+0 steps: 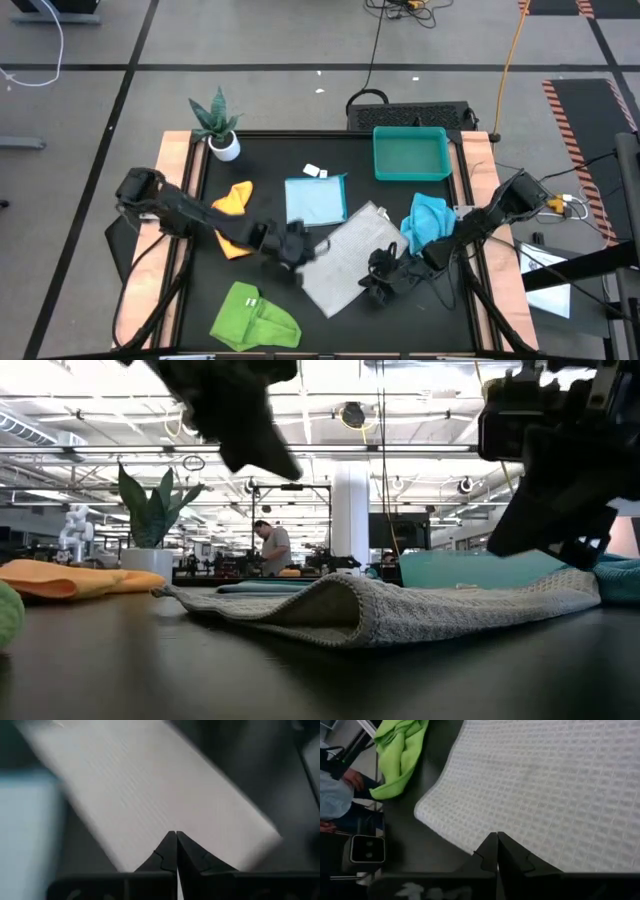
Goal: Fold microfiber towels
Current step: Fold the gray microfiber towel on the towel
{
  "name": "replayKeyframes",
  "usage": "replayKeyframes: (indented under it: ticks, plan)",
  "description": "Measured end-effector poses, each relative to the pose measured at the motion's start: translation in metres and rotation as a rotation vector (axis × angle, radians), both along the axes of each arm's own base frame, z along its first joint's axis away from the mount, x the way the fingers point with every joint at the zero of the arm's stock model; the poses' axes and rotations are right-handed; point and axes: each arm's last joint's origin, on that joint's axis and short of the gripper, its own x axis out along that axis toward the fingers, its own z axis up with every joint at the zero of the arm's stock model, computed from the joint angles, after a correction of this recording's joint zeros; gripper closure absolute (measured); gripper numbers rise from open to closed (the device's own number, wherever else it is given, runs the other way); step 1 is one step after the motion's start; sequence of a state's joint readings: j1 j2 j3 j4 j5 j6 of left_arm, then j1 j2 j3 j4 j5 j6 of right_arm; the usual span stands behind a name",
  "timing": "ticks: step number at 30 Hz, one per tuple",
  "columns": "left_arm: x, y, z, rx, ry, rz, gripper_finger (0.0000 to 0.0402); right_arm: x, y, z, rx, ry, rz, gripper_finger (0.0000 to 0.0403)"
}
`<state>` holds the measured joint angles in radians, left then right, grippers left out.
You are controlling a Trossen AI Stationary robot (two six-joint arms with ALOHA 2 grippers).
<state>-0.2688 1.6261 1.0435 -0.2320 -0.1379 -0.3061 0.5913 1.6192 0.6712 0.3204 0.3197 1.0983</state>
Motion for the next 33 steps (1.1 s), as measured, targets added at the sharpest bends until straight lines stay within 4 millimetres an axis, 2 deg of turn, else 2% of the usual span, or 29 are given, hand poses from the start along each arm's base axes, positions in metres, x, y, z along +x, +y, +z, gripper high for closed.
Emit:
replayKeyframes:
  ticks: [3, 8, 14, 18, 22, 26, 29, 33]
  plan:
    - [0.002, 0.037, 0.008, 0.069, 0.053, 0.105, 0.0401, -0.003, 0.003, 0.001, -0.016, -0.011, -0.028, 0.0403]
    - [0.004, 0.094, 0.007, 0.063, 0.077, 0.248, 0.0401, -0.003, 0.004, 0.004, -0.026, -0.053, -0.063, 0.0403]
    - [0.000, 0.135, 0.005, 0.075, 0.101, 0.315, 0.0401, -0.002, 0.004, 0.004, -0.029, -0.060, -0.060, 0.0403]
    - [-0.003, 0.152, 0.004, 0.070, 0.108, 0.367, 0.0401, 0.000, 0.002, 0.005, -0.041, -0.064, -0.060, 0.0403]
    - [-0.004, 0.155, 0.004, 0.034, 0.111, 0.364, 0.0401, 0.010, 0.005, 0.007, -0.041, -0.118, -0.049, 0.0403]
    - [-0.002, 0.141, 0.003, -0.011, 0.116, 0.289, 0.0392, 0.033, 0.018, 0.006, -0.083, -0.127, -0.017, 0.0403]
    - [0.001, 0.119, 0.003, -0.040, 0.124, 0.175, 0.0385, 0.051, 0.031, 0.004, -0.108, -0.122, 0.025, 0.0403]
    - [0.000, 0.076, -0.002, -0.022, 0.158, -0.016, 0.0387, 0.065, 0.043, -0.001, -0.143, -0.064, 0.051, 0.0403]
